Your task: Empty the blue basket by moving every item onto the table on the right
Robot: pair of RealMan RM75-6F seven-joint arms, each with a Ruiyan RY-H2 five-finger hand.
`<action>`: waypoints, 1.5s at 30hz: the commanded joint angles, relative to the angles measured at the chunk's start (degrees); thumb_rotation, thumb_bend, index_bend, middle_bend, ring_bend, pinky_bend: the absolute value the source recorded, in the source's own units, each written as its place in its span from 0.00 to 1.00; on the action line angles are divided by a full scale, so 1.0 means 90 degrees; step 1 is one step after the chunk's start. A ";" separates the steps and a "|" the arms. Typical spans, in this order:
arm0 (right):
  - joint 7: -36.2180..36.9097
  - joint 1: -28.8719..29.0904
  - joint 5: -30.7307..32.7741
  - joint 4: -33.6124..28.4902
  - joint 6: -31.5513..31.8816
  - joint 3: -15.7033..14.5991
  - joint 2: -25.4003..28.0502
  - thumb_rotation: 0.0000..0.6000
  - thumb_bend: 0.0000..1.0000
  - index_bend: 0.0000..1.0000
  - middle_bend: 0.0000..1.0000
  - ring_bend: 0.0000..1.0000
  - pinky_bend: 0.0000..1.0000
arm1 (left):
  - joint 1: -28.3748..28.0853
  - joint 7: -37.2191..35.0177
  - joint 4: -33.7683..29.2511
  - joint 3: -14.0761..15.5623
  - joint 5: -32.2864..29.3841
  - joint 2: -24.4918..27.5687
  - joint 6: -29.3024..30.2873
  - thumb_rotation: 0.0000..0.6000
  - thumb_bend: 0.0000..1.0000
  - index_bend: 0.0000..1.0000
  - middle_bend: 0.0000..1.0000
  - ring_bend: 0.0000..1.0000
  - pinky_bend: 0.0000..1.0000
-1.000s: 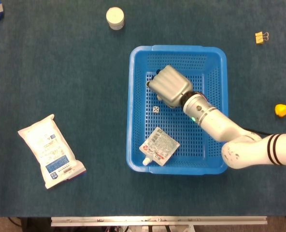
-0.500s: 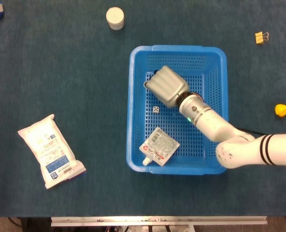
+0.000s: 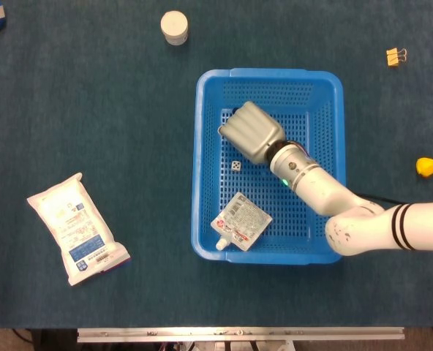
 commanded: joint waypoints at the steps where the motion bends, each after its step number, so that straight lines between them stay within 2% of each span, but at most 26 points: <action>1: 0.0029 -0.0014 -0.0042 -0.0070 0.0051 0.0015 0.0050 1.00 0.34 0.50 0.53 0.40 0.53 | -0.0013 -0.0011 0.0005 -0.0009 0.0002 -0.0001 -0.0015 1.00 0.30 0.39 0.28 0.26 0.14; 7: 0.0073 -0.0053 -0.0106 -0.0366 0.0138 0.0023 0.0304 1.00 0.34 0.52 0.55 0.42 0.55 | -0.0040 -0.0026 0.0014 -0.0017 -0.0009 -0.0001 -0.0065 1.00 0.30 0.39 0.28 0.26 0.14; 10: 0.0311 -0.0146 -0.0286 -0.0880 0.0285 0.0154 0.0702 1.00 0.34 0.53 0.55 0.42 0.55 | -0.0041 -0.0029 0.0021 -0.0031 -0.0024 0.0012 -0.0057 1.00 0.30 0.39 0.28 0.26 0.14; 17: 0.0599 -0.0500 -0.0768 -0.2341 0.0774 0.0178 0.2265 1.00 0.34 0.53 0.55 0.43 0.55 | -0.0103 -0.0052 0.0054 -0.0069 -0.0036 -0.0025 -0.0121 1.00 0.30 0.39 0.28 0.26 0.14; 22: 0.1046 -0.1054 -0.1256 -0.3124 0.1172 -0.0041 0.3371 1.00 0.34 0.53 0.55 0.43 0.55 | -0.0169 -0.0077 0.0116 -0.0110 -0.0050 -0.0078 -0.0179 1.00 0.30 0.39 0.28 0.26 0.14; 25: 0.1369 -0.1412 -0.1532 -0.3324 0.1313 -0.0216 0.3966 1.00 0.34 0.53 0.55 0.43 0.55 | -0.0190 -0.0088 0.0170 -0.0117 -0.0093 -0.0116 -0.0218 1.00 0.30 0.39 0.28 0.26 0.14; 31: 0.2061 -0.2017 -0.1981 -0.3359 0.1305 -0.0525 0.4650 1.00 0.34 0.53 0.55 0.43 0.55 | -0.0268 -0.0090 0.0247 -0.0124 -0.0139 -0.0243 -0.0337 1.00 0.30 0.39 0.28 0.26 0.14; 35: 0.2469 -0.2336 -0.2185 -0.3193 0.1225 -0.0656 0.4818 1.00 0.34 0.53 0.55 0.43 0.55 | -0.0300 -0.0057 0.0264 -0.0124 -0.0154 -0.0311 -0.0375 1.00 0.30 0.39 0.28 0.26 0.14; 39: 0.2578 -0.2484 -0.2324 -0.2821 0.1054 -0.0724 0.4739 1.00 0.34 0.53 0.55 0.43 0.55 | -0.0333 -0.0012 0.0270 -0.0133 -0.0176 -0.0336 -0.0409 1.00 0.30 0.39 0.27 0.26 0.14; 45: 0.2759 -0.2674 -0.2646 -0.2162 0.0811 -0.0785 0.4238 1.00 0.34 0.53 0.56 0.43 0.55 | -0.0333 0.0040 0.0237 -0.0136 -0.0163 -0.0342 -0.0370 1.00 0.30 0.39 0.28 0.26 0.14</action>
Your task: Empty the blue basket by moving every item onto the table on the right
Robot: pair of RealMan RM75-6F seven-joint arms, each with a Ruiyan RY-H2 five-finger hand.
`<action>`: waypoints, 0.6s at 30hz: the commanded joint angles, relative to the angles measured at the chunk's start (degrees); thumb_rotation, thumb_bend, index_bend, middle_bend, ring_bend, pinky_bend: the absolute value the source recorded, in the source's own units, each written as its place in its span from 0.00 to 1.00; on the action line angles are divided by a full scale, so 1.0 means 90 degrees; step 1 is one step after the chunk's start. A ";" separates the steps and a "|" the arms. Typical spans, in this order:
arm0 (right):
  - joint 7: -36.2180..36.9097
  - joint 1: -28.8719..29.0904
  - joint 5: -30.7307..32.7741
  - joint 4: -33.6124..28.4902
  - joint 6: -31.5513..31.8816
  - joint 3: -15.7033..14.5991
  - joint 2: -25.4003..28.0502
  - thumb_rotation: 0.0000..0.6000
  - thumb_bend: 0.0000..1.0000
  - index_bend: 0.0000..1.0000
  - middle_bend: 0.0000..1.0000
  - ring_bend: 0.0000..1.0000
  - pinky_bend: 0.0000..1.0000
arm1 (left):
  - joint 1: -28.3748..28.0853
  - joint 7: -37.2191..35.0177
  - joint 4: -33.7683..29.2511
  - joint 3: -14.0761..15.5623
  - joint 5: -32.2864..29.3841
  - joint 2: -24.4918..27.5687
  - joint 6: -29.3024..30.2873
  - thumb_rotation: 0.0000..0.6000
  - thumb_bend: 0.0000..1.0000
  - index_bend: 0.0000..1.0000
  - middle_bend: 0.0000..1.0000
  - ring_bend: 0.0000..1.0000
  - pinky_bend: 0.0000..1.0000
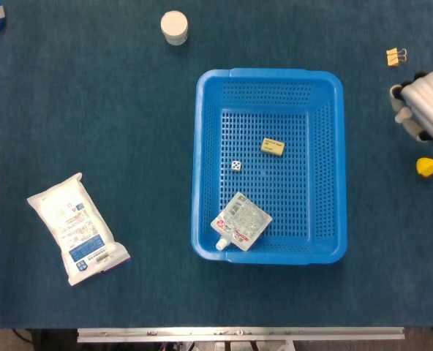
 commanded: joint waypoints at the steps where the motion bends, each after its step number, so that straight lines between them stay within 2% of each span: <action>1: 0.0123 -0.0132 -0.0155 0.0417 -0.0212 -0.0051 -0.0362 1.00 0.34 0.53 0.56 0.43 0.55 | 0.0018 0.0030 -0.0025 0.0013 0.0007 0.0006 0.0030 1.00 0.30 0.39 0.27 0.26 0.14; 10: 0.0102 -0.0180 -0.0091 0.1555 -0.0816 -0.0055 -0.1308 1.00 0.34 0.50 0.54 0.43 0.55 | 0.0057 0.0153 -0.0121 0.0031 -0.0007 0.0066 0.0094 1.00 0.30 0.39 0.27 0.26 0.14; 18: -0.0007 -0.0153 -0.0030 0.1756 -0.1005 0.0057 -0.1501 1.00 0.34 0.27 0.40 0.33 0.48 | 0.0063 0.0207 -0.0165 0.0040 -0.0020 0.0084 0.0105 1.00 0.30 0.39 0.27 0.26 0.14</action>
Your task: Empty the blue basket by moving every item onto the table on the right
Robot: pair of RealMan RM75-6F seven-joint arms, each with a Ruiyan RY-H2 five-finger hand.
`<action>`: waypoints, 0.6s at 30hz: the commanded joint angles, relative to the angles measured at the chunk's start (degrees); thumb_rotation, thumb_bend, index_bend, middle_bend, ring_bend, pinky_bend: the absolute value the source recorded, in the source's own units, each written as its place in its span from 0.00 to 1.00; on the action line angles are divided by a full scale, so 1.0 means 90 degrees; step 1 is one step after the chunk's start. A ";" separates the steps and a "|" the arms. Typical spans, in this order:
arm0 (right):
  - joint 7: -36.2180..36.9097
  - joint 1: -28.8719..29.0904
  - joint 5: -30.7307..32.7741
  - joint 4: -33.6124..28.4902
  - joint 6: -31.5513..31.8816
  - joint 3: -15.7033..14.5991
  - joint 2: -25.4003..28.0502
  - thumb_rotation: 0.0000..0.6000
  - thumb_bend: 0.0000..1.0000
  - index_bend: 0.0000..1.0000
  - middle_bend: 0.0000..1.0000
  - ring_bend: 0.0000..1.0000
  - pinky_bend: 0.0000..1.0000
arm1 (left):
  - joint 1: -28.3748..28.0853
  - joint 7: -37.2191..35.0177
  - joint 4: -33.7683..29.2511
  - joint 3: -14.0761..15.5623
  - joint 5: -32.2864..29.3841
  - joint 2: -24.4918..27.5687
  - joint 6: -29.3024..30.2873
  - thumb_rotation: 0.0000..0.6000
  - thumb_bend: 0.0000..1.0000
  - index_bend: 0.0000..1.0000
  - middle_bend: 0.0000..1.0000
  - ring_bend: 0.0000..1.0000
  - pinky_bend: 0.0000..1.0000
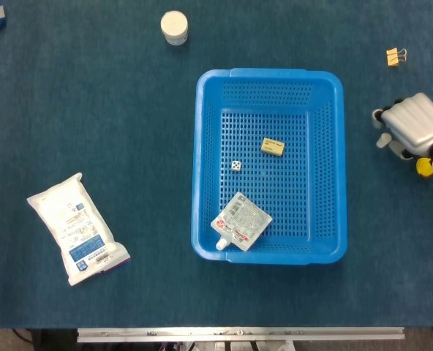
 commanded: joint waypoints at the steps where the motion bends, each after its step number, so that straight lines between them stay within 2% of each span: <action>1: -0.0042 0.0016 -0.0024 -0.0129 0.0043 0.0070 0.0075 1.00 0.34 0.26 0.39 0.32 0.47 | 0.0001 -0.0005 -0.0006 -0.0003 0.0008 0.0006 0.0011 1.00 0.30 0.39 0.27 0.26 0.14; 6: 0.0120 0.0115 -0.0309 -0.0894 0.0238 0.0354 0.0651 1.00 0.32 0.26 0.40 0.31 0.47 | -0.0009 -0.0017 -0.0021 -0.0020 0.0029 0.0042 0.0024 1.00 0.30 0.39 0.27 0.26 0.14; 12: 0.0339 0.0398 -0.0657 -0.1967 0.0271 0.0820 0.1407 1.00 0.32 0.38 0.49 0.39 0.49 | -0.0011 -0.0032 -0.0050 -0.0026 0.0066 0.0071 0.0048 1.00 0.30 0.39 0.27 0.26 0.14; 15: 0.0247 0.0655 -0.0534 -0.2227 0.0031 0.1007 0.1467 1.00 0.32 0.39 0.50 0.41 0.51 | 0.0015 -0.0046 -0.0062 -0.0021 0.0097 0.0081 0.0101 1.00 0.30 0.39 0.27 0.26 0.14; 18: -0.0025 0.0977 -0.0268 -0.2203 -0.0261 0.1118 0.1255 1.00 0.31 0.39 0.50 0.41 0.52 | 0.0065 -0.0054 -0.0070 -0.0006 0.0117 0.0099 0.0174 1.00 0.30 0.39 0.27 0.26 0.14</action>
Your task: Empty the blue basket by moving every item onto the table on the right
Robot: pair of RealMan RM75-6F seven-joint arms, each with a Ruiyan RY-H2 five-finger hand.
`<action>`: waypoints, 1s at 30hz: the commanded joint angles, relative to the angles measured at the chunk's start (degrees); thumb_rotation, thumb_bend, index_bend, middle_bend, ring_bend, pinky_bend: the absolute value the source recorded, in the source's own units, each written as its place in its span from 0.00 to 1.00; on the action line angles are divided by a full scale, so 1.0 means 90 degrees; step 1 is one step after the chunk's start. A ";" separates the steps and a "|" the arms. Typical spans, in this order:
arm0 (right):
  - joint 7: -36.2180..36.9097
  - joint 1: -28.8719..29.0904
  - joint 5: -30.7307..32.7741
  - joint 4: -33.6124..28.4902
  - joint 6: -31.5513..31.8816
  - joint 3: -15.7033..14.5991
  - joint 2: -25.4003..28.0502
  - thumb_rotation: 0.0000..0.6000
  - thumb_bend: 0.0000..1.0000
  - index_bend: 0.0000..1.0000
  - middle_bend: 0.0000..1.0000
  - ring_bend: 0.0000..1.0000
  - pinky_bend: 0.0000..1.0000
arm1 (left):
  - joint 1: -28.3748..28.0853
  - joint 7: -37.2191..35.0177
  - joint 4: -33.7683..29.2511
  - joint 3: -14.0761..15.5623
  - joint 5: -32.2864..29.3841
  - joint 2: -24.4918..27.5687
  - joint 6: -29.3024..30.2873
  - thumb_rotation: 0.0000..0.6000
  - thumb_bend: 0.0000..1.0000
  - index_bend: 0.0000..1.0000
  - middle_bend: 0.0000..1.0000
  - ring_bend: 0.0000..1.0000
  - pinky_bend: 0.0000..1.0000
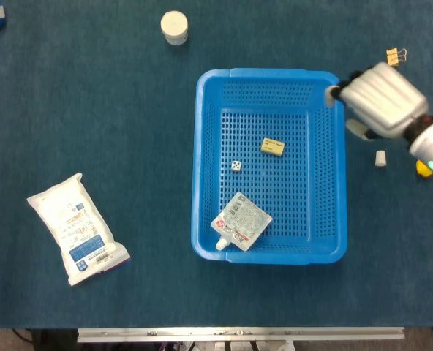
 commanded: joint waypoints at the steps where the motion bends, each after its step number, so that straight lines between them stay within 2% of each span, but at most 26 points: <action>1: -0.0358 0.0415 0.0364 0.0040 -0.0368 0.0166 -0.0311 1.00 0.31 0.39 0.50 0.41 0.52 | 0.0057 -0.0003 -0.0010 0.0023 0.0018 0.0015 0.0073 1.00 0.30 0.39 0.27 0.26 0.14; 7: -0.1025 0.0979 0.1048 0.0532 -0.0621 0.0095 -0.1355 1.00 0.31 0.39 0.50 0.41 0.52 | 0.0237 0.0026 -0.0075 0.0085 0.0074 0.0082 0.0314 1.00 0.30 0.39 0.27 0.26 0.14; 12: -0.1509 0.1249 0.1258 0.0821 -0.0507 -0.0062 -0.2063 1.00 0.31 0.39 0.50 0.41 0.52 | 0.0351 0.0083 -0.0164 0.0113 0.0122 0.0174 0.0468 1.00 0.30 0.39 0.27 0.26 0.14; 22: -0.2131 0.1559 0.1521 0.1433 -0.0331 -0.0338 -0.3081 1.00 0.31 0.39 0.50 0.40 0.52 | 0.0389 0.0131 -0.0250 0.0119 0.0185 0.0227 0.0489 1.00 0.30 0.39 0.27 0.26 0.14; 30: -0.2321 0.1663 0.1510 0.1985 -0.0164 -0.0373 -0.3744 1.00 0.29 0.39 0.50 0.40 0.52 | 0.0435 0.0122 -0.0246 0.0127 0.0194 0.0243 0.0517 1.00 0.30 0.39 0.27 0.26 0.14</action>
